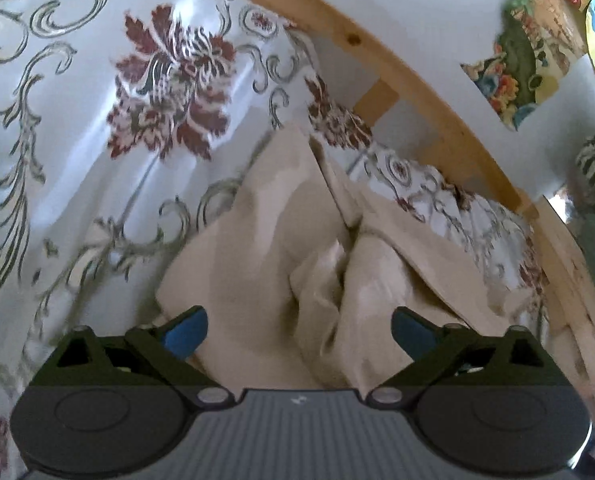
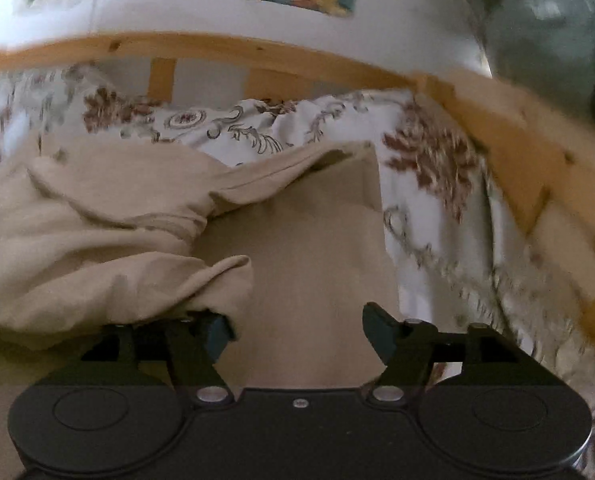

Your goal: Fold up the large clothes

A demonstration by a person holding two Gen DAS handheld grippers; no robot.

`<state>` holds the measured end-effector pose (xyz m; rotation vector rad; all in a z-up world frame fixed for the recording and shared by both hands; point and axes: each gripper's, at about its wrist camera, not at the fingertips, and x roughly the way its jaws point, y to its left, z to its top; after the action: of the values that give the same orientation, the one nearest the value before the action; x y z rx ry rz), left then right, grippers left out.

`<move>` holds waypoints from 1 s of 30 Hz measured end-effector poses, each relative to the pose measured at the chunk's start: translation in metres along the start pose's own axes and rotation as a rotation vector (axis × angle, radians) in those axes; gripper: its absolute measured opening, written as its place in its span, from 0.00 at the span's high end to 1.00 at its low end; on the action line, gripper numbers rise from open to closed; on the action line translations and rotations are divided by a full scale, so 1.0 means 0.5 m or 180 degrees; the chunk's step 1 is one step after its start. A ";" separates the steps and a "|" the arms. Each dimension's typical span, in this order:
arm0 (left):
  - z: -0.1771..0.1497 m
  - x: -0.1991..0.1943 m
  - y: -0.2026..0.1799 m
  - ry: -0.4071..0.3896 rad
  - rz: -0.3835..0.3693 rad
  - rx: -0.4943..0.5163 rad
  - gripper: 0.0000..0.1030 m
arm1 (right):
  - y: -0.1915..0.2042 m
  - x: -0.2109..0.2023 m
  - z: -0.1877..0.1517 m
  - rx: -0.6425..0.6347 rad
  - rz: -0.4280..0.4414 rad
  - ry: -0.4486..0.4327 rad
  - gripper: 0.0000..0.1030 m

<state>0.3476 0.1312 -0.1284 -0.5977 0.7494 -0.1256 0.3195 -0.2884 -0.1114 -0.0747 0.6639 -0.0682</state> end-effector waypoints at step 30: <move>-0.048 0.116 -0.104 -0.0056 -0.0135 0.0784 0.91 | -0.006 0.111 0.071 0.0428 0.0327 -0.0631 0.98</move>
<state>0.3791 0.0589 -0.1483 -0.3798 0.6919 -0.2477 0.3849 -0.2945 -0.1174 0.0815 0.4627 -0.0062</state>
